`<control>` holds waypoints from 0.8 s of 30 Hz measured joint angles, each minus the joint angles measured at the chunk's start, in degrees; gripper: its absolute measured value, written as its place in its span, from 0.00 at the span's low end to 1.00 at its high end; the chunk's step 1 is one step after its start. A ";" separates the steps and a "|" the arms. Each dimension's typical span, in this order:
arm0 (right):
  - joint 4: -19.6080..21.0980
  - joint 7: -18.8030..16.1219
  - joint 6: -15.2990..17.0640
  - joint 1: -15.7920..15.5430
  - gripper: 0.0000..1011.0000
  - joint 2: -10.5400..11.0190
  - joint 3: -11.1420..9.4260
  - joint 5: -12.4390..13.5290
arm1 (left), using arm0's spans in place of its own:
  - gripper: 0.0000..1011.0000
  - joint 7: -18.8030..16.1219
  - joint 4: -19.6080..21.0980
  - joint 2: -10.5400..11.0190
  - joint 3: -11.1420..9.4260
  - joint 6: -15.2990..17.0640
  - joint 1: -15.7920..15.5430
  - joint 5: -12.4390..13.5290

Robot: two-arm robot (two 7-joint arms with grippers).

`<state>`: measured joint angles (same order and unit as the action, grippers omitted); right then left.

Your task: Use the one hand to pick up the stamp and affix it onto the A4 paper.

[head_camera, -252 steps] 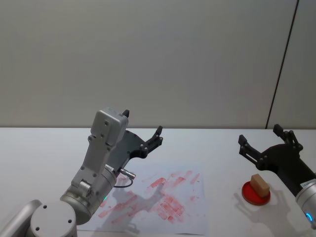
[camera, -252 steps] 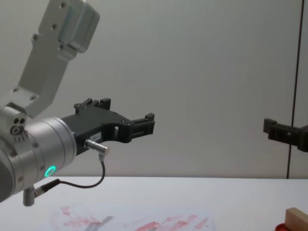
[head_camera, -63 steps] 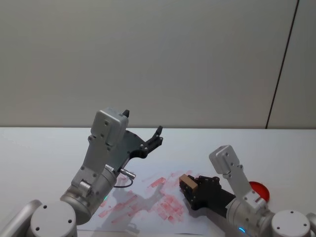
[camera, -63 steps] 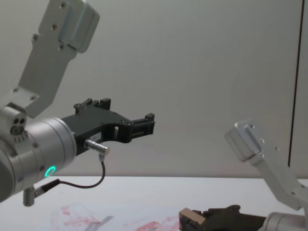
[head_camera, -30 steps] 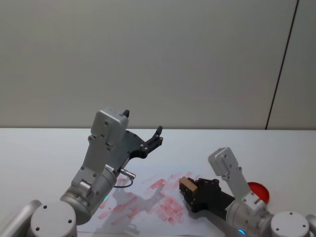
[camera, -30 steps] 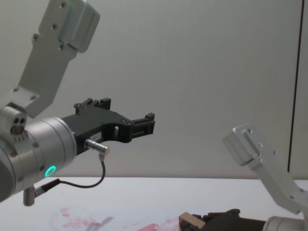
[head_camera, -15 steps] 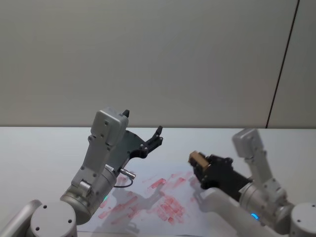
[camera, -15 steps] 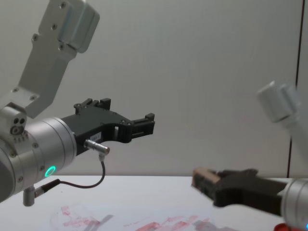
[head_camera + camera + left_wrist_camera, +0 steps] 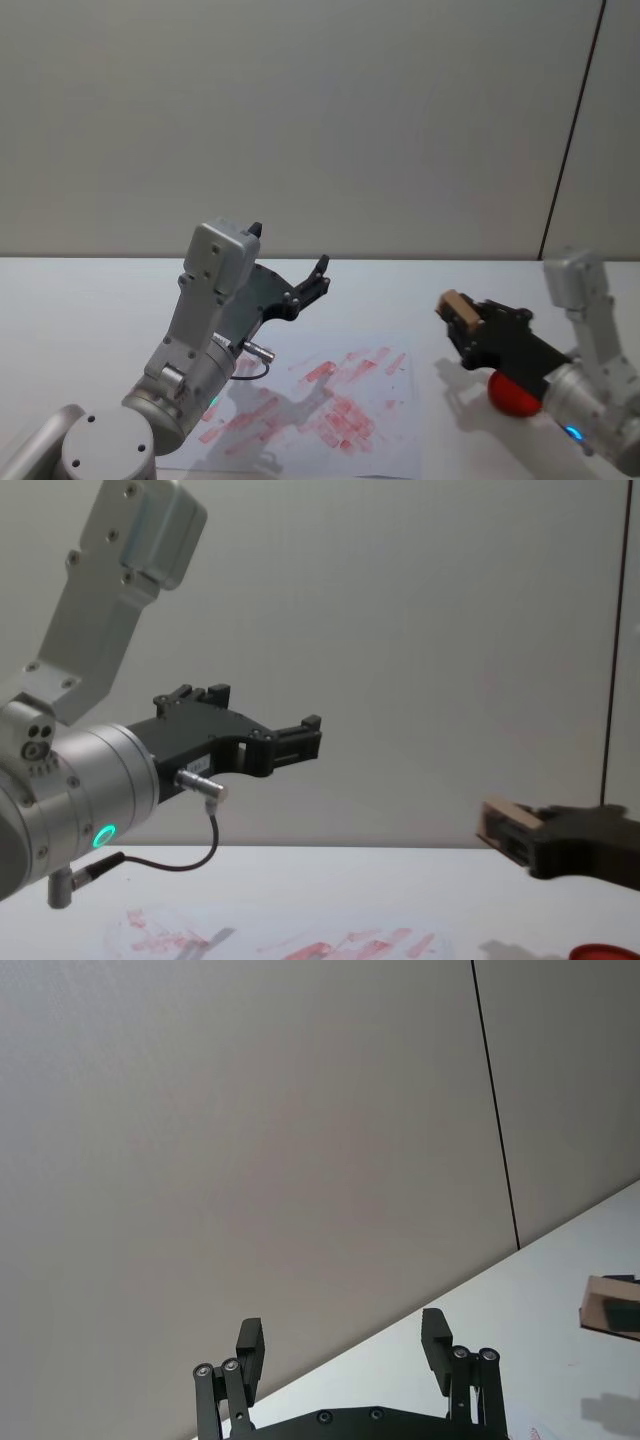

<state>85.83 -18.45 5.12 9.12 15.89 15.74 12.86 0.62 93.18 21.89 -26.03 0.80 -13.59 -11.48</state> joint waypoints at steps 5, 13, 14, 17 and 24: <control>1.50 0.67 0.78 -1.78 0.22 1.67 -0.97 0.93 | 0.99 0.00 0.00 0.00 0.00 0.00 0.00 0.00; 2.93 1.44 1.59 -4.28 0.22 3.83 -2.04 1.71 | 0.99 0.00 0.00 0.00 0.00 0.00 0.00 0.00; 2.97 1.51 1.62 -4.50 0.22 4.01 -2.11 1.73 | 0.99 0.00 0.00 0.00 0.00 0.00 0.00 0.00; 2.98 1.80 1.66 -5.00 0.22 4.43 -2.33 1.73 | 0.99 0.00 0.00 0.00 0.00 0.00 0.00 0.00; 1.72 2.53 1.49 -5.50 0.22 4.99 -2.65 1.29 | 0.99 0.00 0.00 0.00 0.00 0.00 0.00 0.00</control>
<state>87.56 -15.91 6.61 3.62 20.88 13.09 14.15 0.63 93.18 21.89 -26.02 0.80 -13.59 -11.48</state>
